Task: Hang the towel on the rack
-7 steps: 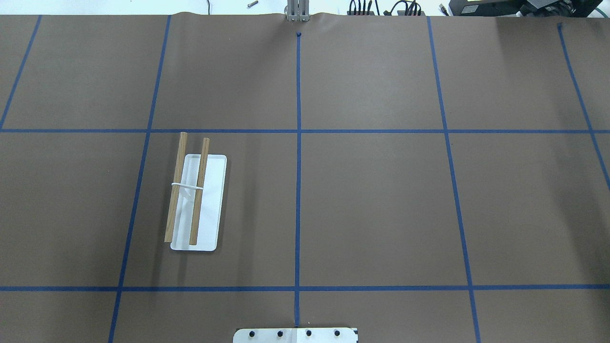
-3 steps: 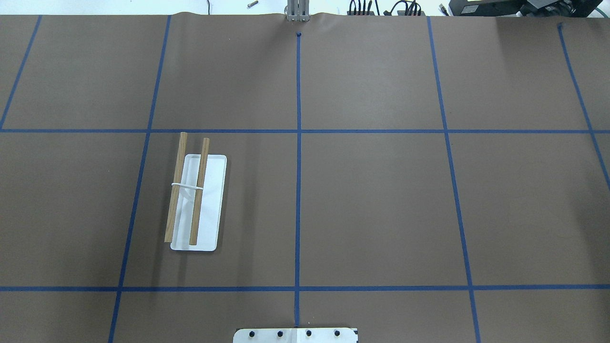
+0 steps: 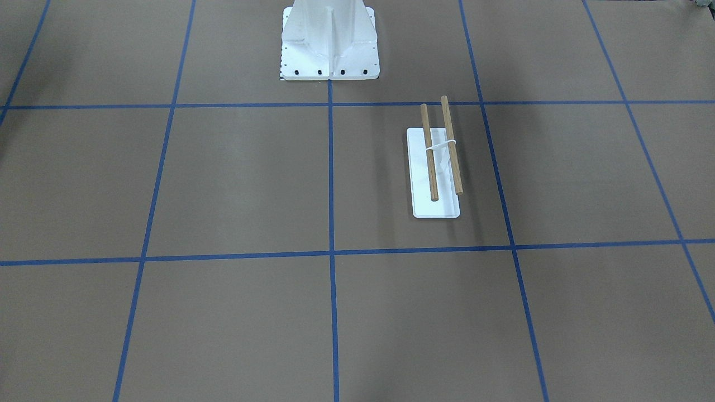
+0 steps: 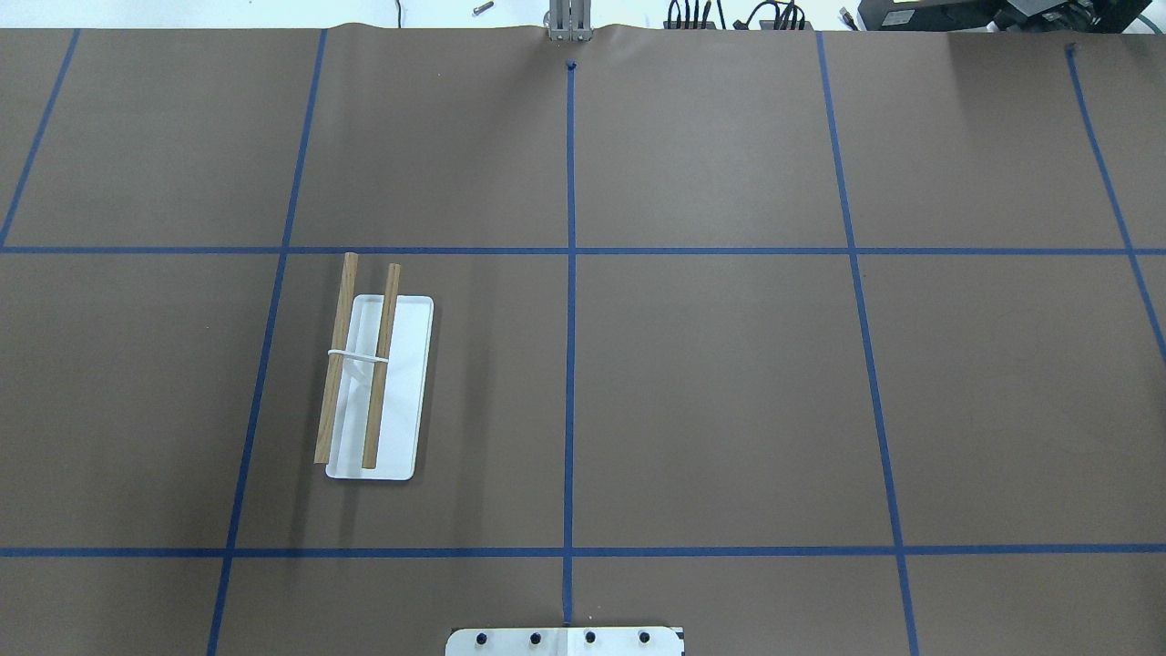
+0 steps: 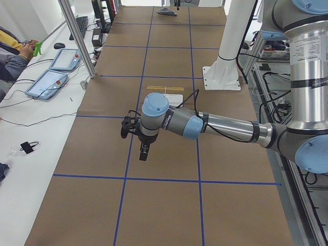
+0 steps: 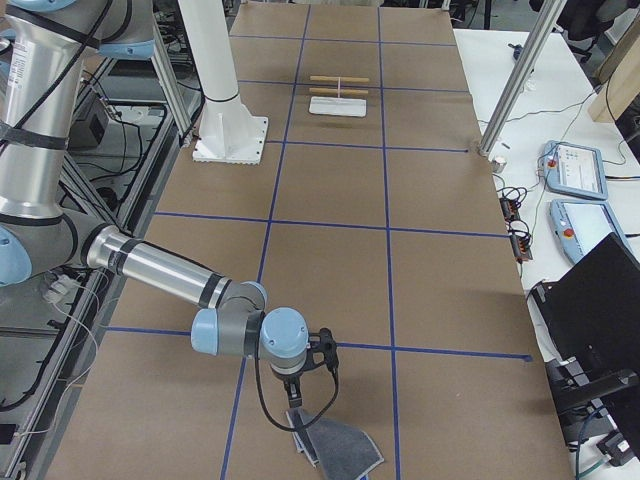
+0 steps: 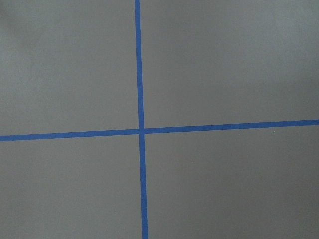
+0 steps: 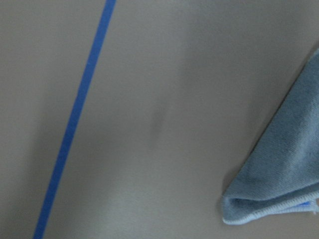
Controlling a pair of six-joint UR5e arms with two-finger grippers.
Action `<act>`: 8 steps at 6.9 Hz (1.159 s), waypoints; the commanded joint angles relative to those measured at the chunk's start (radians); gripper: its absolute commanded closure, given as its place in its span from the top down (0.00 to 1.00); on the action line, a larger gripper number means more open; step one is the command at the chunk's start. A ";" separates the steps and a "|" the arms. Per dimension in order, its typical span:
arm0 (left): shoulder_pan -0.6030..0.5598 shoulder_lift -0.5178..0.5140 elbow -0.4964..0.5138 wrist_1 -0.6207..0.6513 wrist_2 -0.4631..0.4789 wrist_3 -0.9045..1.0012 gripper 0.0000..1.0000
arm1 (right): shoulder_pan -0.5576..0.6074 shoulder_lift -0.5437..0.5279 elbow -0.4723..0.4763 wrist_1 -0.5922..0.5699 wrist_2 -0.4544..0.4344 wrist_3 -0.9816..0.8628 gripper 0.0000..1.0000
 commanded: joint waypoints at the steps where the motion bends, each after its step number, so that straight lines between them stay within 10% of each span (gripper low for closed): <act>1: 0.000 0.001 -0.002 0.001 0.000 0.000 0.98 | 0.020 0.083 -0.140 -0.002 -0.086 -0.144 1.00; 8: -0.003 0.001 -0.002 0.002 0.000 0.000 0.98 | 0.069 0.135 -0.246 0.001 0.024 0.422 0.93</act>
